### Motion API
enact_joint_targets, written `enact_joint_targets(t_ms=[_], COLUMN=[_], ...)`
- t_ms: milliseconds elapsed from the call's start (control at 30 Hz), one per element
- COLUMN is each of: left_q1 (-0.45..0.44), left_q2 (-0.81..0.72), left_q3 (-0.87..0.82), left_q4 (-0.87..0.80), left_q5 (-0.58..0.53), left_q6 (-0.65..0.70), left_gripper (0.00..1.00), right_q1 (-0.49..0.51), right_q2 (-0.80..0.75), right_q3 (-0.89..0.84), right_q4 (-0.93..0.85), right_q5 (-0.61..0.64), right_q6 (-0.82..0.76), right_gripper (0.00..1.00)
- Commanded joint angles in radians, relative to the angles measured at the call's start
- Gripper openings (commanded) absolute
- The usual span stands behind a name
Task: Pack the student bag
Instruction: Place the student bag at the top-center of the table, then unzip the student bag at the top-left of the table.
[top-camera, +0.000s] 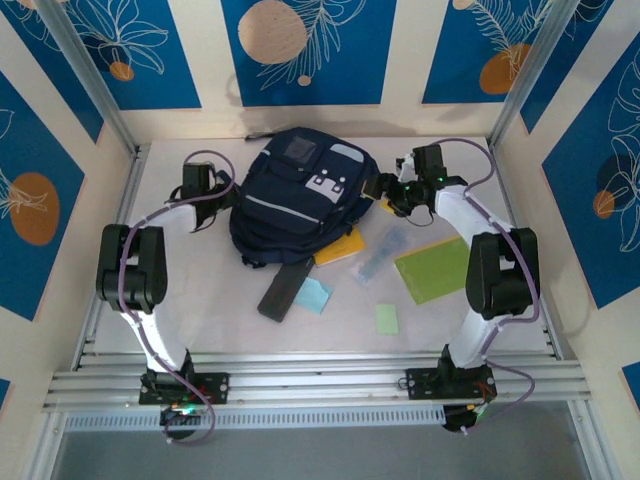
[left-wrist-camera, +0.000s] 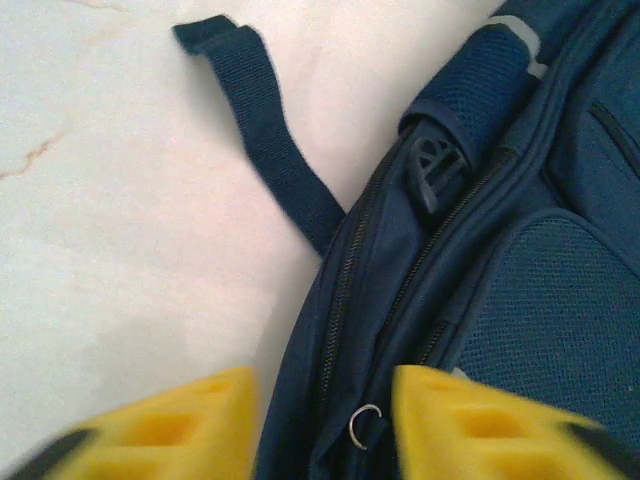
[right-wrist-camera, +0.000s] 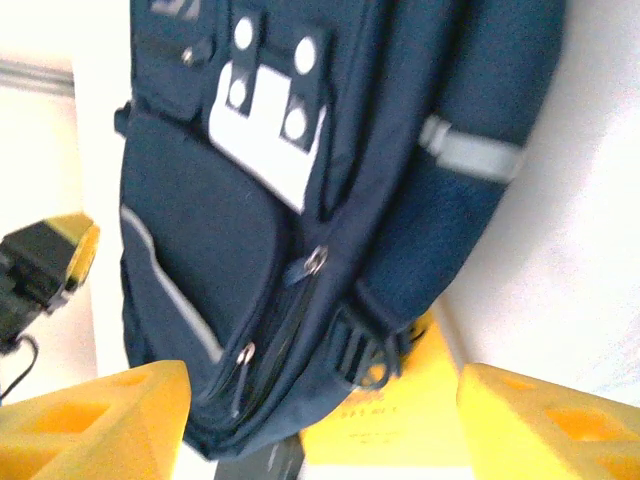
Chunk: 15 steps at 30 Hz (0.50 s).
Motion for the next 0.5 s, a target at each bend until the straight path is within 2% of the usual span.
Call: enact_joint_targets(t_ms=[0,133,267,300,333,400,467], left_q1=[0.005,-0.004,-0.047,-0.068,-0.087,-0.137,-0.181], left_q2=[-0.082,-0.215,-0.365,-0.399,-0.43,-0.473,-0.483], left_q3=[-0.02,-0.123,-0.282,-0.325,-0.361,-0.435,-0.492], left_q4=[-0.112,-0.157,-0.134,-0.121,-0.101,-0.057,0.011], left_q5=[0.013,0.078,0.136,0.135,0.137,0.129,0.116], left_q6=[0.033,-0.002,-0.11,-0.147,-0.179,-0.261,-0.331], left_gripper=[0.61,0.65,0.67,0.69,0.7,0.74,0.76], right_q1=[-0.021,-0.037,-0.013,-0.007,-0.006,-0.004,-0.002], right_q2=[0.085,0.203,0.311,0.333,0.343,0.334,0.29], right_q3=[-0.018,0.018,0.089,0.111,0.121,0.095,0.049], right_q4=[0.106,0.223,0.283,0.284,0.306,0.399,0.45], right_q5=[0.001,-0.088,-0.115,-0.121,-0.134,-0.177,-0.197], right_q6=[0.04,0.109,0.165,0.18,0.198,0.252,0.29], right_gripper=[0.71,0.71,0.69,0.62,0.46,0.0,0.0])
